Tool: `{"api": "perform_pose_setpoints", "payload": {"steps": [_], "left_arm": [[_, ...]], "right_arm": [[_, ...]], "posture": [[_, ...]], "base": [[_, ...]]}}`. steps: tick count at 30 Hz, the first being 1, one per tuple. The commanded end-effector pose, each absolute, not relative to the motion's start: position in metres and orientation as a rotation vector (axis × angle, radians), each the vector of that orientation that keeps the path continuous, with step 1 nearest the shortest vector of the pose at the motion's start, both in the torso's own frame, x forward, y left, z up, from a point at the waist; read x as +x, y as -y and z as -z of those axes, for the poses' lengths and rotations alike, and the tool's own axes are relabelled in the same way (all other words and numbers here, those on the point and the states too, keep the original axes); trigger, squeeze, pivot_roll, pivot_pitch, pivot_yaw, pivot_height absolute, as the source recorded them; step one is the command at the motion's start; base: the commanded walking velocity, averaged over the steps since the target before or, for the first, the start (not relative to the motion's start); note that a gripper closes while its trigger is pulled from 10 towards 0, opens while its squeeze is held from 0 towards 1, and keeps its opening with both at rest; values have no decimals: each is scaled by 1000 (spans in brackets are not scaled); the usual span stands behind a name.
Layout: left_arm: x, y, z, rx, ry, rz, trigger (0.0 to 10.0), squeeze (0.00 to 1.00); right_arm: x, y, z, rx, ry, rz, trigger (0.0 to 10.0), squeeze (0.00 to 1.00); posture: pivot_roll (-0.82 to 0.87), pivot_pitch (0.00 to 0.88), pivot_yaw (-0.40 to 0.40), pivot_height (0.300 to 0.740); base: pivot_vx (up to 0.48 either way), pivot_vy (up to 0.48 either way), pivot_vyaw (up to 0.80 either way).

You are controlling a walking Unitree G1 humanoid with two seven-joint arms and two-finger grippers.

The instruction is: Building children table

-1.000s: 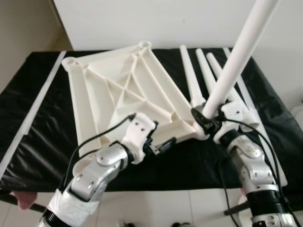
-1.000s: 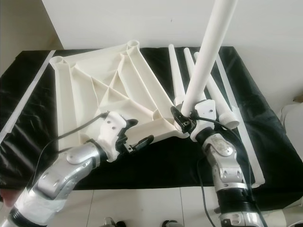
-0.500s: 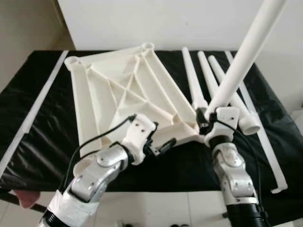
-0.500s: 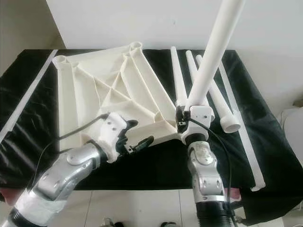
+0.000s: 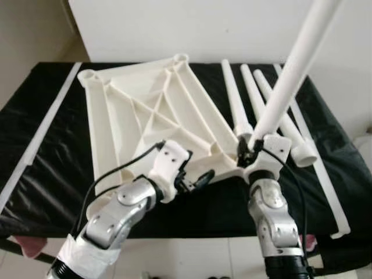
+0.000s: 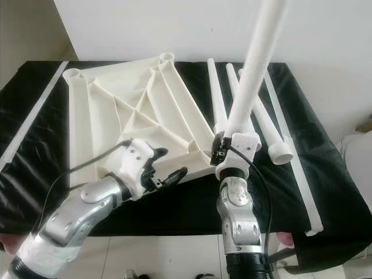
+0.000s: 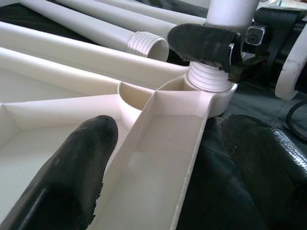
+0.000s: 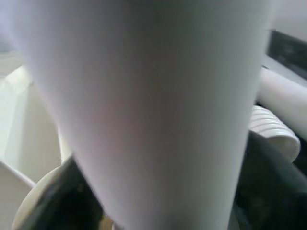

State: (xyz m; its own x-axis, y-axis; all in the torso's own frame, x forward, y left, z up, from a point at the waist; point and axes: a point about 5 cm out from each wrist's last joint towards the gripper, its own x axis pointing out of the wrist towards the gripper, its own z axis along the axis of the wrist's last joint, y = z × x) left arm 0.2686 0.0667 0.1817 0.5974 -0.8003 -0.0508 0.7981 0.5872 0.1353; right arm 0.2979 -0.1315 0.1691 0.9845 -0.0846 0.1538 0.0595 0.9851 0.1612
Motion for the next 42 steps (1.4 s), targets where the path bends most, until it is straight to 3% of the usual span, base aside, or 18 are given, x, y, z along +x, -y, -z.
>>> {"api": "perform_pose_setpoints", "payload": {"steps": [1,6,7,8,23,37,38,40,42], "left_arm": [[265,-65,-183,148,5,1022,10000,0],[265,-65,-182,140,-3,1020,10000,0],[265,-65,-182,139,-6,1020,10000,0],[265,-65,-182,138,-12,1022,10000,0],[265,-63,-183,149,-19,1035,10000,0],[242,-55,-190,180,7,1252,10000,0],[243,-55,-190,192,1,1250,10000,0],[243,-55,-191,222,8,1252,10000,0],[243,-56,-191,226,7,1250,10000,0]], "right_arm": [[294,133,-163,151,143,32,10000,1000],[293,137,-167,123,168,-16,10000,1000],[293,140,-168,108,172,-41,10000,784],[294,143,-169,94,173,-89,10000,0],[304,164,-182,-112,202,-497,10000,0],[308,177,-171,-199,124,-678,10000,0],[308,179,-171,-205,124,-680,9373,0],[310,181,-172,-211,125,-682,6235,0],[311,183,-172,-212,126,-680,6157,0]], "posture": [[-61,124,12,740],[-61,122,11,740],[-64,123,11,740],[-64,123,10,740],[-74,139,19,740],[-86,140,27,740],[-85,140,27,740],[-85,138,28,740],[-85,138,29,740]], "base": [[0,0,0],[0,0,0],[0,0,0],[0,0,0],[0,0,0],[0,0,0],[0,0,0],[0,0,0],[0,0,0]]}}
